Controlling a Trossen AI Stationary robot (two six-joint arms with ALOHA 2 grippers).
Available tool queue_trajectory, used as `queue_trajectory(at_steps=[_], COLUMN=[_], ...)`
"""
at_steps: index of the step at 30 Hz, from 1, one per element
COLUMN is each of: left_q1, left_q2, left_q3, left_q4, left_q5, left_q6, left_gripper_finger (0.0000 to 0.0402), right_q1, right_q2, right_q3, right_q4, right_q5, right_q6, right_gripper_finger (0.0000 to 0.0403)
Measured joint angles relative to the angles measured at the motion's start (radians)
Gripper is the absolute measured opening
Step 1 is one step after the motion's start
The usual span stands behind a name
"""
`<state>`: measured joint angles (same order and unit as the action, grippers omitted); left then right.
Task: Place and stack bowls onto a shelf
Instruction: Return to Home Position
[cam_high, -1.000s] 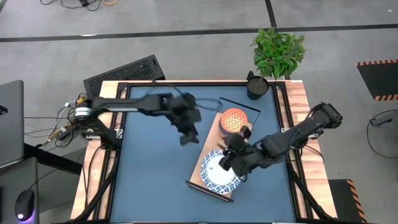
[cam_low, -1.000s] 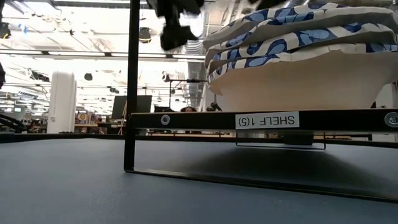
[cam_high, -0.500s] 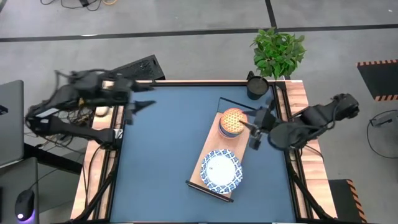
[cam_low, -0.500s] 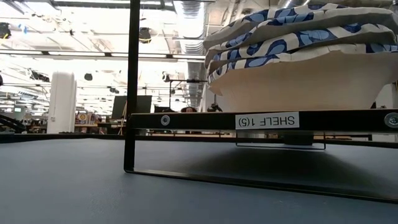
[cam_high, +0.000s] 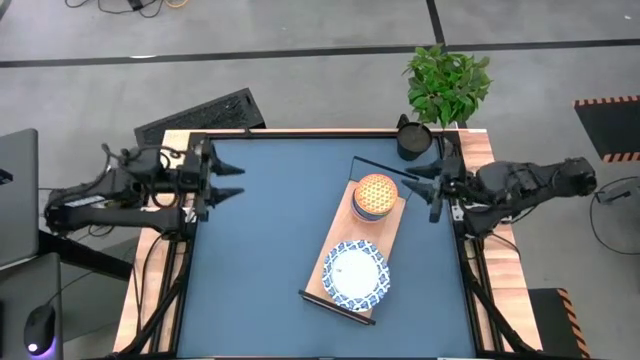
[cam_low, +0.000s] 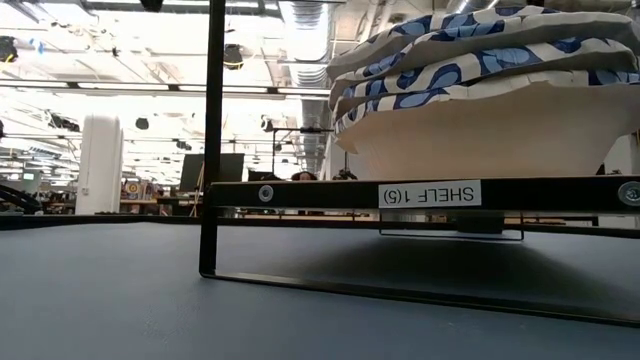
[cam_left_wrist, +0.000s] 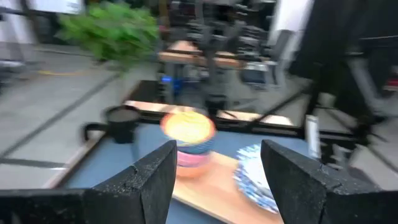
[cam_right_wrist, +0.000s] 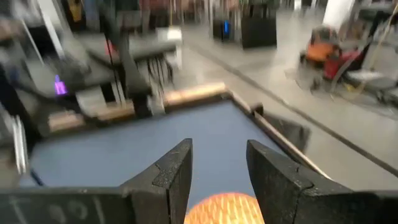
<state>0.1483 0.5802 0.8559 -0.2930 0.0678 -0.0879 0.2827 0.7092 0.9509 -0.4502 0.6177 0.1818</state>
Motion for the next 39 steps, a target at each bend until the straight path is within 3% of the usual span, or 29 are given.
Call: queue_trajectory(at_steps=[3, 7, 18, 32, 39], left_q1=[0.0, 0.0, 0.0, -0.001, -0.005], left_q2=[-0.033, -0.06, -0.194, -0.573, -0.561], left_q3=[-0.106, -0.216, -0.474, -0.745, -0.839], left_q4=[0.087, 0.17, 0.316, 0.34, 0.366], left_q5=[0.105, 0.199, 0.112, 0.111, 0.104], left_q6=[-0.036, -0.105, -0.186, -0.31, -0.329], left_gripper_finger=[0.022, 0.022, 0.022, 0.022, 0.022], right_q1=[-0.027, -0.061, -0.099, -0.165, -0.198], right_q2=[-0.121, -0.264, -0.516, -0.703, -0.707], right_q3=[-0.166, -0.341, -0.61, -0.773, -0.913], right_q4=[0.189, 0.314, 0.462, 0.462, 0.513], right_q5=[-0.03, -0.045, -0.047, -0.046, -0.046], right_q6=[-0.03, -0.015, 0.007, 0.065, 0.143], right_gripper_finger=[0.0177, 0.0177, 0.0177, 0.0177, 0.0177])
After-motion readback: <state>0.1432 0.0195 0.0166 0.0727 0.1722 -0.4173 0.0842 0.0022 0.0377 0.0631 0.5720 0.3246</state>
